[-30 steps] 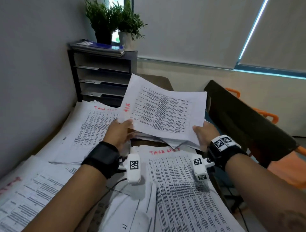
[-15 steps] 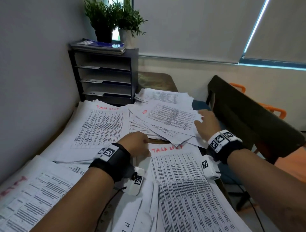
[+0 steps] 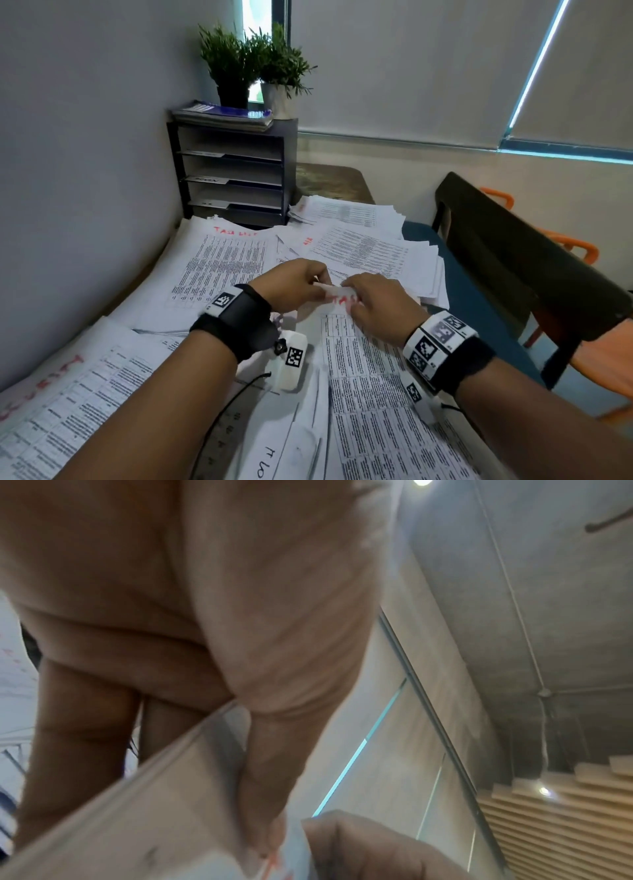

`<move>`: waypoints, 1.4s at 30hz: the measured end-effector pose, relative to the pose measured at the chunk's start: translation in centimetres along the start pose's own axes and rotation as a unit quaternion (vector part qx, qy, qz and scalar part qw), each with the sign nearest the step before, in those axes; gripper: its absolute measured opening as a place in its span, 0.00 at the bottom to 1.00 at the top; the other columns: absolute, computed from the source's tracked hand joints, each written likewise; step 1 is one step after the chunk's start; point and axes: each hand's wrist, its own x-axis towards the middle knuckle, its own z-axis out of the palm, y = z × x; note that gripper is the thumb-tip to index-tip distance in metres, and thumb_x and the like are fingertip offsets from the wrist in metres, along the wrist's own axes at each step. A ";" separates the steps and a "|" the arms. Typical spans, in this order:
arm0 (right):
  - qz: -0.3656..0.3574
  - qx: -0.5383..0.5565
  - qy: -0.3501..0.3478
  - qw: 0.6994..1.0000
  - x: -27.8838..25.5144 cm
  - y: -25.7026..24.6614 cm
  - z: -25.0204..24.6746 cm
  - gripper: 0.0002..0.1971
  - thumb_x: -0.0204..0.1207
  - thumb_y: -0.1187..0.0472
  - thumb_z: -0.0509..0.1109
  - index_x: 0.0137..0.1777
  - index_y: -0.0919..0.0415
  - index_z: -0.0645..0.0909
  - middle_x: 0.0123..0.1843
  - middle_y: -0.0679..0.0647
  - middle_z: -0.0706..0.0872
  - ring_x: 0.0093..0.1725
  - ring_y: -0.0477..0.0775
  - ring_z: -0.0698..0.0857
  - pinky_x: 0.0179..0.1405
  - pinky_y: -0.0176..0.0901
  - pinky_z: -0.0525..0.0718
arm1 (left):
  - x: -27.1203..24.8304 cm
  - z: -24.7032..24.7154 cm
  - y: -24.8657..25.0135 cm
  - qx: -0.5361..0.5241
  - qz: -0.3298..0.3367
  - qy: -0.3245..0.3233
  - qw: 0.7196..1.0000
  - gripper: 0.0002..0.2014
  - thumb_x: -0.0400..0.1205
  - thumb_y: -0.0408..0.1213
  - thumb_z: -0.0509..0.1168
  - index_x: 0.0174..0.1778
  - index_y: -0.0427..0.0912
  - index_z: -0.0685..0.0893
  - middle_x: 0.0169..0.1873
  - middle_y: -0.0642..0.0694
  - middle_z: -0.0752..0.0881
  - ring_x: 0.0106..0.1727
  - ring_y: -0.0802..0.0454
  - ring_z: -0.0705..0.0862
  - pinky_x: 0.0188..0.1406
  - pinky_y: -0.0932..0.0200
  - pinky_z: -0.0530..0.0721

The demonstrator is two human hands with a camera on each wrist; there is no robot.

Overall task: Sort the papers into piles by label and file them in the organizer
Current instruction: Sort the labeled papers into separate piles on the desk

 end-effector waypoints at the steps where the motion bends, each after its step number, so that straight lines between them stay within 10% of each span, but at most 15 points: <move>1: 0.001 -0.013 0.012 1.000 0.0 0.1 -0.1 0.09 0.81 0.51 0.63 0.58 0.46 0.79 0.50 0.43 0.82 0.51 0.50 0.78 0.61 0.55 0.76 | -0.2 -0.1 0.1 -0.023 0.000 0.006 1.000 0.03 0.81 0.35 0.73 0.43 0.43 0.85 0.31 0.52 0.87 0.27 0.62 0.80 0.29 0.63 0.77; 7: 0.018 -0.029 0.045 0.998 -0.4 0.5 -1.3 0.06 0.84 0.53 0.63 0.45 0.44 0.73 0.43 0.44 0.82 0.48 0.53 0.81 0.60 0.55 0.74 | -1.7 0.7 0.0 -0.241 -0.052 -0.007 0.969 0.05 0.82 0.36 0.73 0.50 0.39 0.88 0.46 0.38 0.93 0.39 0.48 0.91 0.29 0.61 0.85; 22: 0.025 0.021 0.096 0.995 -1.5 1.6 -2.5 0.06 0.82 0.59 0.70 0.54 0.55 0.87 0.52 0.46 0.83 0.54 0.51 0.83 0.55 0.49 0.81 | -2.3 4.3 -2.1 -0.395 -0.088 0.052 0.913 0.18 0.72 0.39 0.82 0.53 0.35 0.91 0.46 0.33 0.93 0.44 0.39 0.91 0.46 0.46 0.85; 28: 0.013 0.002 0.146 0.989 -1.7 2.5 -2.1 0.06 0.77 0.61 0.73 0.41 0.50 0.87 0.43 0.36 0.80 0.47 0.48 0.84 0.56 0.60 0.82 | -1.9 4.6 -2.7 -0.369 -0.086 0.036 0.925 0.29 0.64 0.54 0.86 0.53 0.38 0.89 0.46 0.28 0.91 0.39 0.37 0.83 0.30 0.51 0.75; 32: 0.022 0.033 0.178 0.983 -1.5 1.9 -2.7 0.06 0.81 0.59 0.69 0.43 0.49 0.81 0.42 0.42 0.84 0.45 0.51 0.83 0.54 0.57 0.83 | -2.1 3.9 -1.1 -0.385 -0.005 0.086 0.919 0.23 0.74 0.34 0.80 0.64 0.41 0.84 0.56 0.41 0.90 0.52 0.47 0.90 0.40 0.62 0.88; 36: 0.027 0.030 0.286 0.957 -0.7 1.1 -4.6 0.07 0.83 0.59 0.66 0.44 0.47 0.75 0.40 0.45 0.82 0.41 0.52 0.83 0.52 0.59 0.84 | -1.6 3.6 -0.8 -0.284 0.030 0.055 0.957 0.13 0.79 0.45 0.76 0.59 0.50 0.90 0.55 0.57 0.91 0.58 0.56 0.89 0.62 0.55 0.87; 39: 0.058 0.007 0.330 0.942 0.1 1.3 -6.1 0.00 0.82 0.59 0.67 0.50 0.53 0.79 0.48 0.50 0.84 0.51 0.58 0.84 0.63 0.65 0.78 | -1.3 4.1 -1.4 -0.247 -0.002 0.006 0.969 0.12 0.84 0.44 0.70 0.60 0.44 0.89 0.50 0.50 0.92 0.49 0.51 0.91 0.54 0.56 0.86; 42: 0.120 -0.029 0.300 0.946 0.0 1.7 -6.0 0.25 0.78 0.57 0.72 0.73 0.59 0.72 0.73 0.60 0.74 0.75 0.63 0.71 0.77 0.64 0.64 | -1.0 4.5 -2.2 -0.312 -0.027 0.054 0.948 0.13 0.82 0.50 0.67 0.58 0.49 0.88 0.53 0.48 0.91 0.56 0.46 0.88 0.66 0.45 0.80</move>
